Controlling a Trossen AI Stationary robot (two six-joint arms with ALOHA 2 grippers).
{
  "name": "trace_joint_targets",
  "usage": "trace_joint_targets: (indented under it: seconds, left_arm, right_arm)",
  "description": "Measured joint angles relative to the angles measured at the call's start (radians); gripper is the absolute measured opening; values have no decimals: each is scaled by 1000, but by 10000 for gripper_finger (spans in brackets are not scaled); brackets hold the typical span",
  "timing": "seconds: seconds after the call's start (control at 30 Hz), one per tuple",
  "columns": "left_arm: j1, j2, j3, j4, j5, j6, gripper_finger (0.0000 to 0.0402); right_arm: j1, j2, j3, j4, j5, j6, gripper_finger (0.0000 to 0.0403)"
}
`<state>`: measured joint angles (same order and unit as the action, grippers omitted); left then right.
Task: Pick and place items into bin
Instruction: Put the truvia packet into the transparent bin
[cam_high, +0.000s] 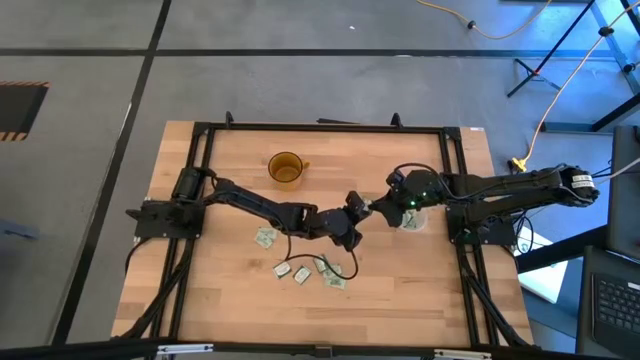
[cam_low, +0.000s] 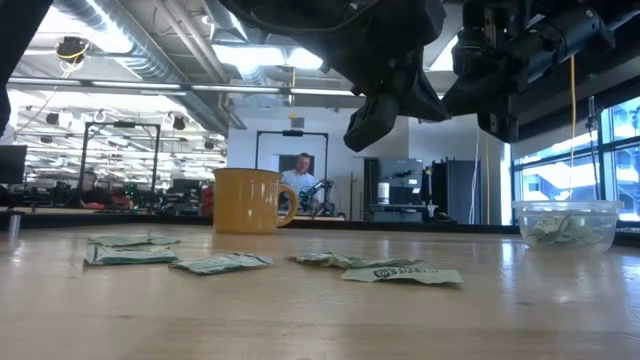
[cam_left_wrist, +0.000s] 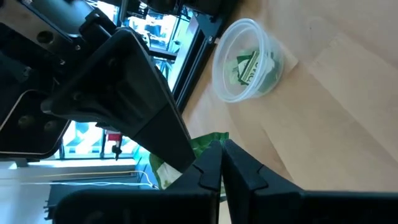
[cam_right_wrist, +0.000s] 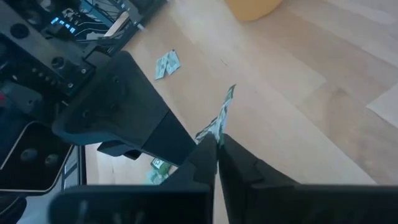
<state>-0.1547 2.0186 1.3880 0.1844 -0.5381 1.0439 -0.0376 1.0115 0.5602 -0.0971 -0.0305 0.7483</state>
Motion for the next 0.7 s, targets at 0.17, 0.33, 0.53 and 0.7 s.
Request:
trace_joint_targets:
  seconds: [0.17, 0.33, 0.53, 0.7]
  left_arm:
    - [0, 0, 0, -1, 0, -3, 5]
    - [-1, 0, 0, -17, 17, -72, 43]
    - [-1, 0, 0, -68, 88, -207, 106]
    - [12, -25, 0, -205, 155, -372, 128]
  right_arm:
    - [0, 0, 0, 0, -1, -19, 9]
    - [0, -8, 0, -3, -1, -30, 4]
    - [-17, -79, 0, -47, 8, -78, 2]
    - [-34, -191, 0, -259, 10, -75, 2]
